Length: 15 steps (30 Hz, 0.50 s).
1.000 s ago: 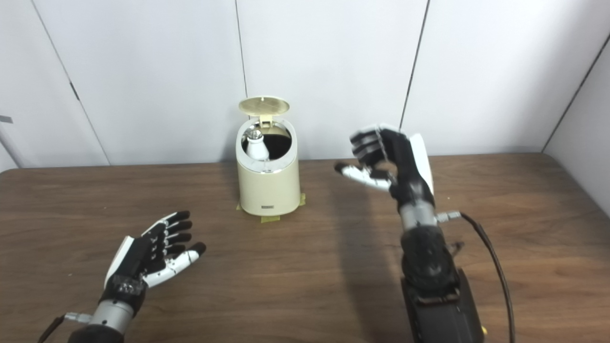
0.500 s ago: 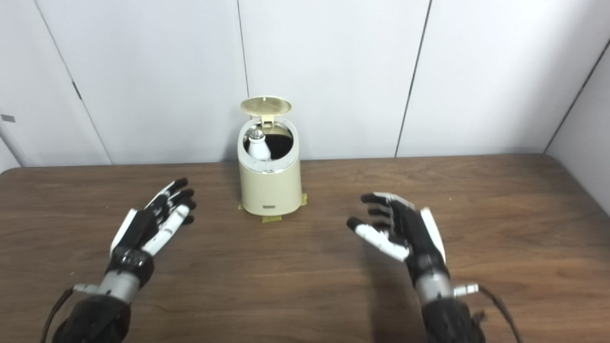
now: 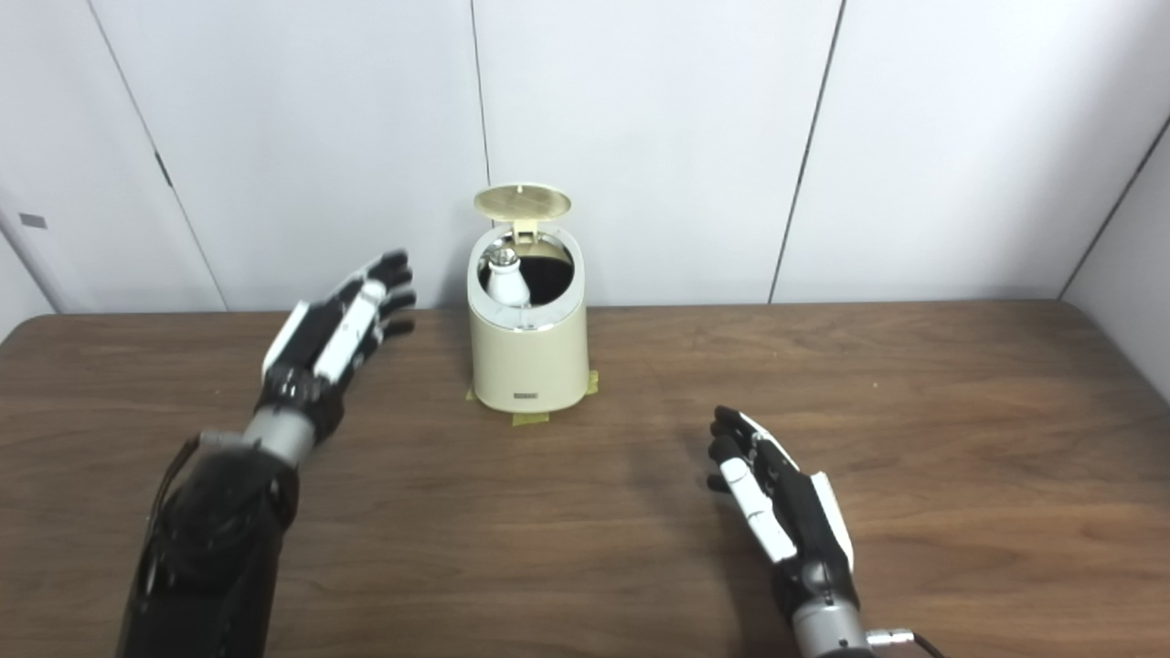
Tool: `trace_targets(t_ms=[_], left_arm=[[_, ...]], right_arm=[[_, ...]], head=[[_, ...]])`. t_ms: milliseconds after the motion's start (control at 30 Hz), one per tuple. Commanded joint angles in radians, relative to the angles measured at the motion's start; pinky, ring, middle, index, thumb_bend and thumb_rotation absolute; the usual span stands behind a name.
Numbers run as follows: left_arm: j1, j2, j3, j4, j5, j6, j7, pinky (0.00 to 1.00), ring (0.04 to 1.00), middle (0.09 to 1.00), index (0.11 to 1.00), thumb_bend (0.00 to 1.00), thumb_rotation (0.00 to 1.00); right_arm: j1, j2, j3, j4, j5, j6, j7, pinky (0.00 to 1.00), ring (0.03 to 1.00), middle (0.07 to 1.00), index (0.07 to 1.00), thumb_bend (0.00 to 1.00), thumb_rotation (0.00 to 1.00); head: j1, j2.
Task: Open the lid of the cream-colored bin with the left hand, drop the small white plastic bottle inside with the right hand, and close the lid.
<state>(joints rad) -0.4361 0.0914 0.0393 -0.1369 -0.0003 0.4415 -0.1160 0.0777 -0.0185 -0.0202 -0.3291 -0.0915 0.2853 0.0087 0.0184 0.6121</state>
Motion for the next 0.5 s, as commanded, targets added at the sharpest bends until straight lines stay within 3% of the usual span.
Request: trace_targets(t_ms=[0,200,467], left_arm=[[-0.076,0.010,0.001,0.006,-0.002,-0.035,0.012,0.83,0.888,0.910,0.923,0.49,0.77],[-0.183,0.021,0.007,0.073,0.002,-0.032,0.021,0.86,0.892,0.908,0.917,0.48,0.78],[-0.290,0.054,-0.011,0.175,0.020,-0.078,0.022,0.87,0.895,0.903,0.908,0.44,0.79]], right_arm=[[-0.011,0.004,0.009,-0.009,-0.013,-0.069,-0.014,0.71,0.817,0.839,0.842,0.46,0.78],[-0.003,0.004,0.021,0.014,-0.044,-0.105,-0.036,0.71,0.798,0.823,0.831,0.54,0.79],[0.017,0.010,0.020,0.014,-0.014,-0.117,-0.038,0.72,0.801,0.817,0.825,0.50,0.80]], head=[[0.001,0.000],[0.002,-0.005],[0.001,-0.018]])
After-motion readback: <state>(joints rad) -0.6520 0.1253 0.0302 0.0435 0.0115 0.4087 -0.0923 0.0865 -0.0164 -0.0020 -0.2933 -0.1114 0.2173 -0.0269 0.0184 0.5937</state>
